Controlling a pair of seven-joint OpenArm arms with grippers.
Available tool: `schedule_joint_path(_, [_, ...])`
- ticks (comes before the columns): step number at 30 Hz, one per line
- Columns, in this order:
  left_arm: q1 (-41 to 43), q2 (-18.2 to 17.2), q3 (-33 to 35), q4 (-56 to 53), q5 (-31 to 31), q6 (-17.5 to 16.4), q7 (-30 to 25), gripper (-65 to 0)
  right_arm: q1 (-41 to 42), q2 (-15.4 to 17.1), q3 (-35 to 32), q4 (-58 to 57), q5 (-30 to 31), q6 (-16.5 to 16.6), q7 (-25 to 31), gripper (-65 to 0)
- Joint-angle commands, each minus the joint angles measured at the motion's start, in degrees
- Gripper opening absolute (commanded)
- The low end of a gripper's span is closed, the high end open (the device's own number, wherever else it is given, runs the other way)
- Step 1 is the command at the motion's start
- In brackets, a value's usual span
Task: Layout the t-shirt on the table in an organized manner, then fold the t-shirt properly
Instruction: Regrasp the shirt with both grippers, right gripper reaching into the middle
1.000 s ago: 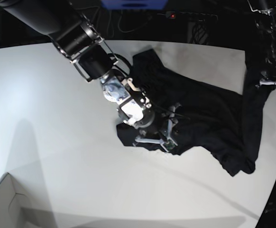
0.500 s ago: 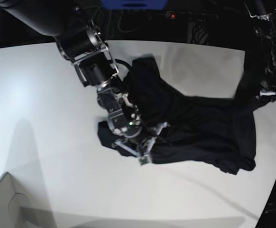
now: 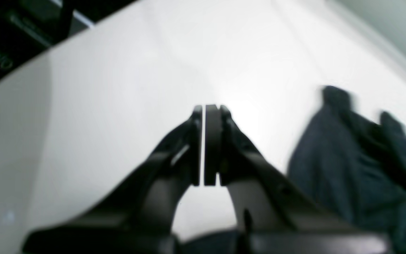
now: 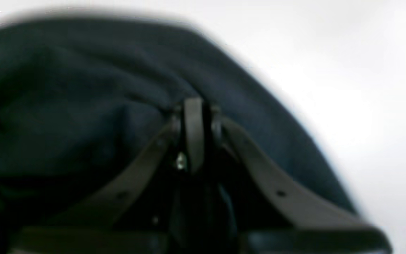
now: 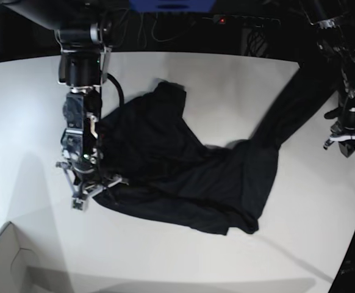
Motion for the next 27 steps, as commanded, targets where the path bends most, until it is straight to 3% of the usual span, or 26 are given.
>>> schedule_joint_path(1, [-0.91, -0.38, -0.11, -0.02, -0.25, -0.38, -1.42, -64.1, 1.71, -0.44, -0.4, 4.57, 0.47, 0.43, 1.79, -64.6])
schedule_joint_path(6, [-1.97, -0.12, -0.11, -3.1, -0.25, -0.47, -1.42, -64.5, -1.89, -0.44, -0.57, 15.65, 0.47, 0.61, -2.17, -64.6])
schedule_joint_path(11, [-1.7, 0.49, -0.11, -3.1, -0.34, -0.47, -1.42, -64.5, -2.68, -0.26, -0.57, 17.14, 0.47, 7.29, -6.3, -63.8])
schedule_joint_path(15, [-1.44, 2.69, 0.42, -0.99, -1.39, -0.47, -0.45, -64.4, -2.68, -0.09, -0.49, 17.14, 0.39, 9.31, -7.71, -54.4])
schedule_joint_path(21, [-1.61, 4.1, 7.36, 2.62, -7.19, -0.47, 5.97, -64.4, -4.35, 0.0, -0.57, 21.01, 0.39, 9.4, -7.8, -41.6])
schedule_joint_path(27, [-3.55, 4.89, 20.29, 1.83, -7.1, -0.47, 5.79, -64.5, -5.94, -0.09, -3.91, 25.14, 0.3, 9.49, -7.8, -39.4])
